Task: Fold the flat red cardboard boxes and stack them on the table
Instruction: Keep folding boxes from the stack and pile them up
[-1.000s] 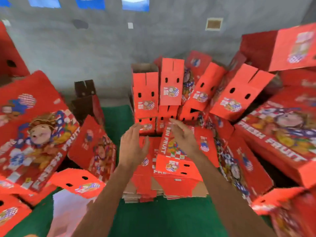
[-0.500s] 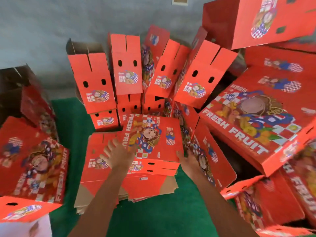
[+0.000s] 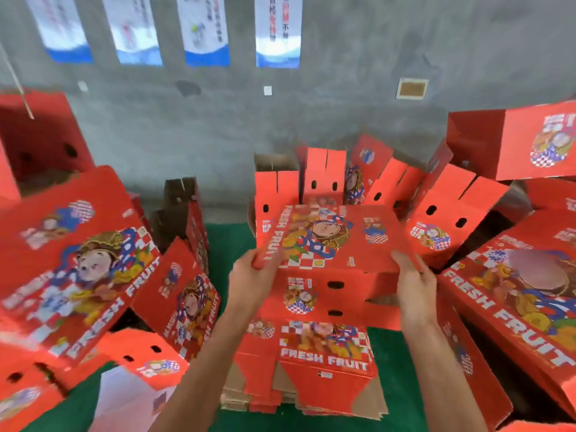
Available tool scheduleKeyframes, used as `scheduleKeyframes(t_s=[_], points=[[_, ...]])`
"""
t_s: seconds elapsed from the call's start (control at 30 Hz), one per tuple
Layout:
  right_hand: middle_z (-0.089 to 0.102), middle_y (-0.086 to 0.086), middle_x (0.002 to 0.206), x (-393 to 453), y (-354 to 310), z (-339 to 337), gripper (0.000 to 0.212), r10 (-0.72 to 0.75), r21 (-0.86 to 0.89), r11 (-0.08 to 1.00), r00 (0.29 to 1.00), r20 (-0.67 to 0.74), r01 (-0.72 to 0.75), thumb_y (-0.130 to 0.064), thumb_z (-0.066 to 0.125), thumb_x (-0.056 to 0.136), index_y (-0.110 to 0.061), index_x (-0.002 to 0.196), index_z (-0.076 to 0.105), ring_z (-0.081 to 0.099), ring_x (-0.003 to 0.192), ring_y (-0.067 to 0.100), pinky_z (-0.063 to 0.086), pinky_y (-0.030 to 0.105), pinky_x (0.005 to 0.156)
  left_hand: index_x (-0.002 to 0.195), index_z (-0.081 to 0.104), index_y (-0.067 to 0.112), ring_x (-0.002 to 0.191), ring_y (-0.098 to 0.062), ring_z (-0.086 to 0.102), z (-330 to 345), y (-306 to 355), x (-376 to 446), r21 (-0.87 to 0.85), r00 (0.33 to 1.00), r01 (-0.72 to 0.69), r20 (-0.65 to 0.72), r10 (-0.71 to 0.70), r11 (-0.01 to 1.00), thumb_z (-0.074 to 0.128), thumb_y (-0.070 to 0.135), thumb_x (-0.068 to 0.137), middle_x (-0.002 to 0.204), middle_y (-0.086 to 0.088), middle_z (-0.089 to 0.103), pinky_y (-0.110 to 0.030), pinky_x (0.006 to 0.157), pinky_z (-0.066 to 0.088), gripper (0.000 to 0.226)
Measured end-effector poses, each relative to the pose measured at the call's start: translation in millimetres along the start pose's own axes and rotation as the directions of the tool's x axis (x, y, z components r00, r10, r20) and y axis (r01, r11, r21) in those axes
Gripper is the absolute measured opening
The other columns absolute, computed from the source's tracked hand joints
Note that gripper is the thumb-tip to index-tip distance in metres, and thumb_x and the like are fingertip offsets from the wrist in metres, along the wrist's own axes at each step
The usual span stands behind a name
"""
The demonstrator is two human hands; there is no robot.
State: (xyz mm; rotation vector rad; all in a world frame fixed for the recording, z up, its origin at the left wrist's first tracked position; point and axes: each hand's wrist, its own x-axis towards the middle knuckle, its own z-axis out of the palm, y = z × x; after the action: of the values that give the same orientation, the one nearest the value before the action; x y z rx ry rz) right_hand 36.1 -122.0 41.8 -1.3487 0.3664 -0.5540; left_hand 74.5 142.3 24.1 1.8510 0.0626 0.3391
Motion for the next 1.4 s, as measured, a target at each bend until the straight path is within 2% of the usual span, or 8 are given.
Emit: scheduleKeyframes(t_s=[0.43,0.6,0.77,0.9,1.03,1.17,1.27,1.4], points=[[0.048,-0.016,0.038,-29,-218,130,0.029,-0.205,0.379,0.920,0.949,0.241,0.102,-0.028,0.065,0.097,-0.023,0.070,0.059,0.043,0.031,-0.001,0.031,0.016,0.034,0.135,0.068,0.035,0.129,-0.033,0.062,-206,178,-12,-0.488,0.971,0.168,0.234,-0.057,0.856,0.064,0.088,0.071,0.141,-0.005,0.065,-0.066,0.104,0.046,0.083],[0.076,-0.015,0.098,-57,-267,200,0.044,-0.347,0.321,0.920,0.845,0.406,0.224,-0.065,0.053,0.091,-0.027,0.101,0.072,0.069,0.084,0.003,0.055,0.031,0.085,0.131,0.071,0.026,0.122,-0.029,0.067,-270,226,-26,-0.515,0.999,0.000,-0.033,-0.019,0.857,0.060,0.073,0.078,0.132,-0.006,0.071,-0.054,0.108,0.047,0.072],[0.042,-0.013,0.158,-133,-284,286,0.098,-0.599,0.348,0.801,0.638,0.485,0.487,-0.081,0.058,0.082,-0.033,0.160,0.021,0.049,0.136,-0.002,0.039,0.036,0.118,0.061,0.079,0.029,0.035,-0.008,0.054,-349,263,-36,-0.513,0.962,-0.170,-0.272,0.029,0.841,0.047,0.067,0.091,0.053,0.009,0.066,-0.013,0.043,0.039,0.058],[0.026,-0.012,0.168,-209,-272,368,0.094,-0.625,0.422,0.762,0.386,0.678,0.491,-0.070,0.062,0.088,-0.035,0.164,0.019,0.028,0.151,0.000,0.024,0.036,0.127,0.147,0.055,0.013,0.109,-0.035,0.065,-408,287,-32,-0.425,0.870,-0.293,-0.490,0.054,0.857,0.065,0.071,0.078,0.141,-0.017,0.060,-0.033,0.064,0.048,0.091],[0.026,-0.018,0.166,-279,-264,436,0.085,-0.596,0.500,0.784,0.220,0.772,0.367,-0.061,0.060,0.097,-0.034,0.165,0.015,0.027,0.149,-0.005,0.022,0.028,0.124,0.150,0.052,0.025,0.144,-0.031,0.046,-440,283,-17,-0.033,0.629,-0.323,-0.754,0.189,0.946,0.055,0.080,0.081,0.155,-0.009,0.050,-0.053,0.118,0.037,0.088],[0.039,-0.007,0.160,-308,-236,478,0.060,-0.672,0.536,0.682,0.138,0.727,0.497,-0.037,0.047,0.106,-0.021,0.161,0.030,0.037,0.145,0.004,0.031,0.015,0.116,0.131,0.069,0.022,0.143,-0.030,0.044,-435,253,-2,0.248,0.690,-0.131,-0.672,0.268,0.960,0.033,0.076,0.099,0.144,-0.014,0.059,-0.051,0.122,0.026,0.073],[0.063,-0.034,0.118,-313,-191,480,0.059,-0.671,0.493,0.708,0.267,0.691,0.505,-0.066,0.035,0.095,-0.033,0.140,0.055,0.062,0.111,0.000,0.041,0.003,0.082,0.101,0.076,0.021,0.117,-0.028,0.063,-420,213,-14,0.330,0.751,-0.116,-0.588,0.301,0.937,0.030,0.084,0.092,0.107,-0.007,0.076,-0.050,0.108,0.045,0.079],[0.070,-0.010,0.101,-282,-157,489,0.048,-0.699,0.568,0.693,0.608,0.377,0.444,-0.061,0.034,0.104,-0.025,0.114,0.063,0.067,0.096,0.005,0.052,0.027,0.086,0.084,0.065,0.026,0.093,-0.022,0.060,-453,187,-24,0.527,0.373,-0.344,-0.683,0.628,0.777,0.044,0.064,0.099,0.089,0.006,0.065,-0.051,0.087,0.048,0.046]])
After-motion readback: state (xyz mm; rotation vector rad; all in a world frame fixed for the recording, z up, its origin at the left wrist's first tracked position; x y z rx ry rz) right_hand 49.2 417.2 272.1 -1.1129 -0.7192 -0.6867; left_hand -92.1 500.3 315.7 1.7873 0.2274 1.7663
